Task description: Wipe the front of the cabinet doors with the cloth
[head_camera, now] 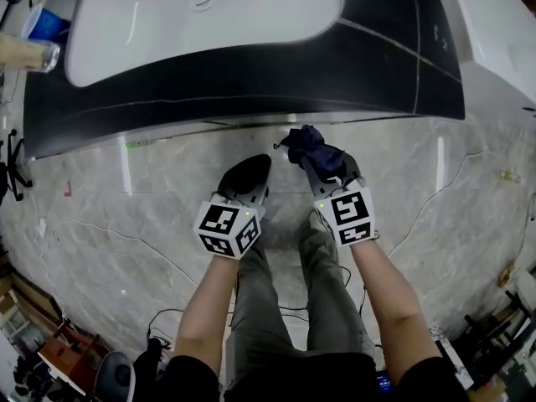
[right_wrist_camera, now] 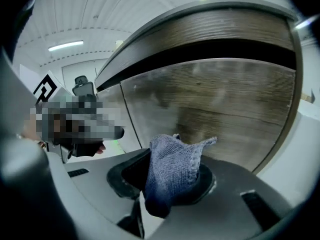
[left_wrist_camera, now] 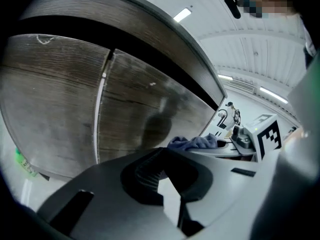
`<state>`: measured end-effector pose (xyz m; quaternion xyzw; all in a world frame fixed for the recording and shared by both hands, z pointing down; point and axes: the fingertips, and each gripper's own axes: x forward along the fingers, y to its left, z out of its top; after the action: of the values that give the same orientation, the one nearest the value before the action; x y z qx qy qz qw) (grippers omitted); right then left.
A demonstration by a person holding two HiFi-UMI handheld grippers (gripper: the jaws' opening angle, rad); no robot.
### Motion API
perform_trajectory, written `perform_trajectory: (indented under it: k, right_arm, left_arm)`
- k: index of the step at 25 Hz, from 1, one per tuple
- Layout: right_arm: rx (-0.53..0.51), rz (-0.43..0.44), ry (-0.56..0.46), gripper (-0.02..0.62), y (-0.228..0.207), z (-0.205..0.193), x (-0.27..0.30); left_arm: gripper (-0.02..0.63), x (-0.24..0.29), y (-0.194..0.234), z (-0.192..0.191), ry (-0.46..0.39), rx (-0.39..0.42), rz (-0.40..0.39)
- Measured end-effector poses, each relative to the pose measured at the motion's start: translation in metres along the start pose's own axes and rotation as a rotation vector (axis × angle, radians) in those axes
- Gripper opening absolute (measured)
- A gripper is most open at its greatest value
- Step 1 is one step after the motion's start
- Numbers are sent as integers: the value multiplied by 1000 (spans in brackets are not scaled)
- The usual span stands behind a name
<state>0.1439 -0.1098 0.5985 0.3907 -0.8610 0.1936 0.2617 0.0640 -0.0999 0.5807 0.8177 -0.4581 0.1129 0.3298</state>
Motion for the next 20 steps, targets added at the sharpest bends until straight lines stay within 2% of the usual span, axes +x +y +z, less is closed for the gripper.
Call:
perform_trajectory:
  k: [12, 20]
  right_arm:
    - [-73, 110, 62, 109, 89, 3, 73]
    - [-124, 119, 89, 109, 93, -1, 96]
  left_arm:
    - [5, -52, 87, -14, 3, -40, 80]
    - [5, -58, 93, -22, 17, -48, 85]
